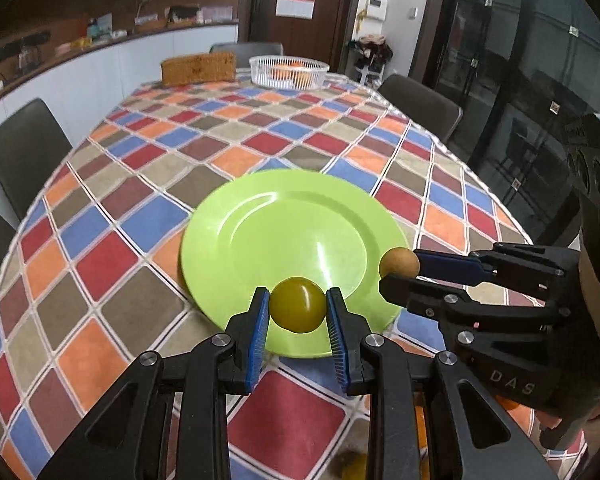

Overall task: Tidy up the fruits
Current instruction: 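Carry the lime and kiwi over the green plate and open both tools, then move both tools back toward the remaining fruits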

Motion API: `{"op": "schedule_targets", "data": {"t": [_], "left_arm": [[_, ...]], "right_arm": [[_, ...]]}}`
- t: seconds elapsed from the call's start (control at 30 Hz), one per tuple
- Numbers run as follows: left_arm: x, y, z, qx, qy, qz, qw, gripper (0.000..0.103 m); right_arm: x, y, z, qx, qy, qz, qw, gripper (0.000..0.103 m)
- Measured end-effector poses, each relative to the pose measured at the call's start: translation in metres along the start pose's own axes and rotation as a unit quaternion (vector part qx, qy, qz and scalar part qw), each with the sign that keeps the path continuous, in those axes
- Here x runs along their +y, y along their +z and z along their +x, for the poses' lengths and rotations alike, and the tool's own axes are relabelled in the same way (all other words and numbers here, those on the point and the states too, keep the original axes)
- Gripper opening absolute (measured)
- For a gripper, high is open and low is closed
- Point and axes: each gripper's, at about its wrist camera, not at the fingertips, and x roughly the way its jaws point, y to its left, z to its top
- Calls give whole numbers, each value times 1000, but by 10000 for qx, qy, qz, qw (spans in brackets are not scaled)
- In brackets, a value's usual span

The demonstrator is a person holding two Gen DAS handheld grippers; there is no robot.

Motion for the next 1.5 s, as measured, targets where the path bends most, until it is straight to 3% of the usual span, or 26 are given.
{"op": "schedule_targets", "data": {"t": [0.4,0.8,0.97,1.13,1.33,1.5], "left_arm": [[7,-4,29,423,68,-12,9991,29],[0,-9,-15,74,164,36,9998,33],[-9,-18,-54,-326,442,212,9983,43],[-15,-26,-92,-647,659,126,9956,61],[-18,-43,-126,-847,815,17,9931,80],[-20,-63,-142,-849,869,0,9926,88]], "right_arm": [[-15,-1,32,391,55,337,9987,31],[-8,-7,3,176,38,377,9991,32],[5,-13,-30,-155,-155,176,9996,38],[18,-21,-65,-462,-263,70,9986,46],[28,-35,-96,-616,-260,163,9976,56],[35,-51,-111,-643,-253,301,9972,61]]}}
